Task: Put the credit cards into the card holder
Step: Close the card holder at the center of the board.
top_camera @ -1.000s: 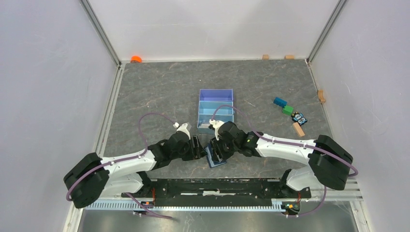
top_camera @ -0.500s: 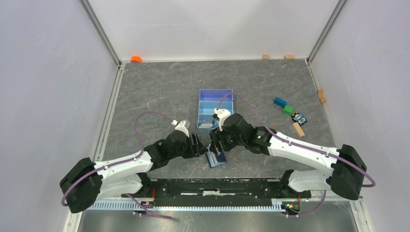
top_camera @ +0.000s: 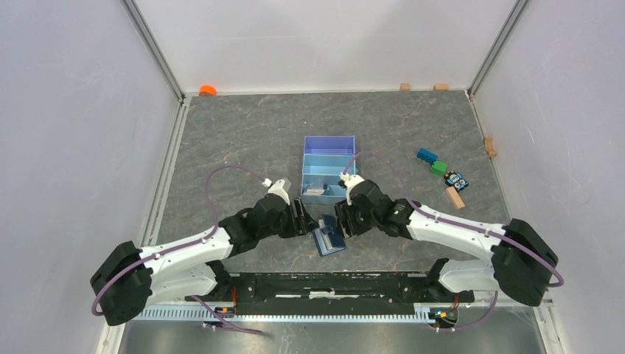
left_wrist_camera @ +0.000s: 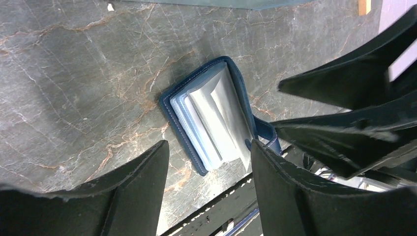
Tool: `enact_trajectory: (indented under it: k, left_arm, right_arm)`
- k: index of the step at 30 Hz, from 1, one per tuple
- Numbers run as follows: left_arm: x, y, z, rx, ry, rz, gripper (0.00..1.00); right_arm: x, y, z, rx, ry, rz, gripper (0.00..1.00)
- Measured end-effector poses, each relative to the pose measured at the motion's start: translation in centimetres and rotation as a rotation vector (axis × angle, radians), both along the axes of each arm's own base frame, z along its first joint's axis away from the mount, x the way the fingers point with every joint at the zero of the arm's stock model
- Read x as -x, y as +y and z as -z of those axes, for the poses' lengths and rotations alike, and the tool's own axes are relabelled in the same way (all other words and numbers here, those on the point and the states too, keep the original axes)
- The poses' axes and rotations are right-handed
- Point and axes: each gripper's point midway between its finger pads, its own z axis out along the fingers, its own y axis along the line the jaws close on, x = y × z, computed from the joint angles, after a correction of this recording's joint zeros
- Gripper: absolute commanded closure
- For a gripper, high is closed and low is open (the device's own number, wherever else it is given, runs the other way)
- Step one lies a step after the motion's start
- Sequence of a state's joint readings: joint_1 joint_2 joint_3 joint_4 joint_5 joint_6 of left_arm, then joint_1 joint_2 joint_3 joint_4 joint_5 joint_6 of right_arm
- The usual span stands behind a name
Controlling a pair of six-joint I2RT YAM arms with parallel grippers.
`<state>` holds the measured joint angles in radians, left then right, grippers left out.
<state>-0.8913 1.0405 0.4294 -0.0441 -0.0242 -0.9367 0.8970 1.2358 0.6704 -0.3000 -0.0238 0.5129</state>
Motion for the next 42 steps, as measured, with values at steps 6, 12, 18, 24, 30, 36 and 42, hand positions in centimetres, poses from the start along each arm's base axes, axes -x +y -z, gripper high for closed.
enact_trajectory:
  k: [6, 12, 18, 24, 30, 36, 42]
  left_arm:
    - [-0.1, 0.0, 0.1, -0.007, 0.004, -0.001, 0.28]
    - [0.0, 0.4, 2.5, -0.084, 0.046, 0.008, 0.28]
    - [-0.1, 0.4, 4.7, -0.168, 0.067, 0.045, 0.39]
    - [-1.0, -0.8, 5.1, -0.172, 0.051, 0.077, 0.52]
    - [-0.9, -1.1, 5.5, -0.169, 0.055, 0.088, 0.66]
    - [-1.0, -1.4, 5.3, -0.153, 0.05, 0.095, 0.74]
    - [-0.9, -1.5, 5.4, -0.118, 0.032, 0.101, 0.75]
  right_arm:
    - [1.8, 1.8, 2.6, 0.017, 0.063, -0.077, 0.34]
    - [2.4, 2.3, 4.2, 0.044, 0.096, -0.097, 0.34]
    - [2.5, 2.6, 4.2, 0.034, 0.098, -0.103, 0.32]
    - [2.4, 2.7, 4.1, 0.017, 0.108, -0.123, 0.27]
    - [1.0, 1.8, 3.7, -0.052, 0.134, -0.102, 0.29]
    - [0.6, 1.2, 3.9, -0.17, 0.179, -0.084, 0.35]
    - [1.7, 2.6, 4.0, -0.294, 0.238, -0.1, 0.43]
